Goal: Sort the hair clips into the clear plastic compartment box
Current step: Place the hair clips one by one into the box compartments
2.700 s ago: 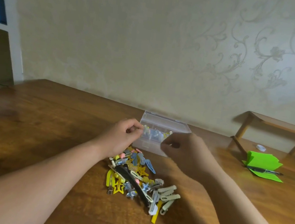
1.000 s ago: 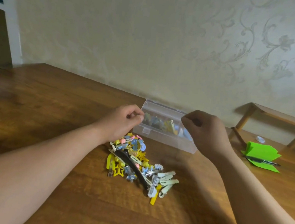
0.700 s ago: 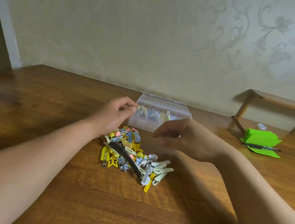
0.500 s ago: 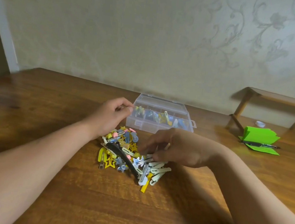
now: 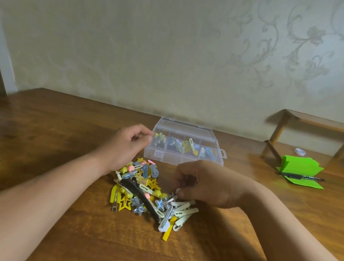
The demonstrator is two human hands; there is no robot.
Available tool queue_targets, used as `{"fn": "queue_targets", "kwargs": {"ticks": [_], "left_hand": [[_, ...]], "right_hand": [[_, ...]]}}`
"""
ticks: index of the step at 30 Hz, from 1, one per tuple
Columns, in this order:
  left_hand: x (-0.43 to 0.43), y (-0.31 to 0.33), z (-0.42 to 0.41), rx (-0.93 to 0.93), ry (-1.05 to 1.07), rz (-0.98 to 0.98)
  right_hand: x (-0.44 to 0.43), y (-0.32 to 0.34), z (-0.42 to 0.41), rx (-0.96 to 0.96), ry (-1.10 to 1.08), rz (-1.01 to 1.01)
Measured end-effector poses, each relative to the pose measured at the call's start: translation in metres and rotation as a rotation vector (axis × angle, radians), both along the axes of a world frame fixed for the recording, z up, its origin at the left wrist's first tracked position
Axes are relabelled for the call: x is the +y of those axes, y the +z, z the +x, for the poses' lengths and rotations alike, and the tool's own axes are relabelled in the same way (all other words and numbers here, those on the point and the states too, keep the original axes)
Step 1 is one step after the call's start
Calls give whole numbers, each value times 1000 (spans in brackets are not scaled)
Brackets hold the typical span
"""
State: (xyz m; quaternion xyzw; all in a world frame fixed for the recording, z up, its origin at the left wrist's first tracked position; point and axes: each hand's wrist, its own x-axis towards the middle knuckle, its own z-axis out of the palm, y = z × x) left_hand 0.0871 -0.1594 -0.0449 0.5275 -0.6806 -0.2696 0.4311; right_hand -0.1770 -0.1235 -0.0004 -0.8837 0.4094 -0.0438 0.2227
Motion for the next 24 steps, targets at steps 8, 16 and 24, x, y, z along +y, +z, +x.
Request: {"fn": "queue_targets", "kwargs": {"ticks": [8, 16, 24], "left_hand": [[-4, -3, 0, 2, -16, 1], [-6, -3, 1, 15, -20, 12], [-8, -3, 2, -21, -16, 13]], "right_hand": [[-27, 21, -25, -499, -391, -189], [-108, 31, -28, -149, -706, -161], [-109, 25, -24, -47, -715, -133]]}}
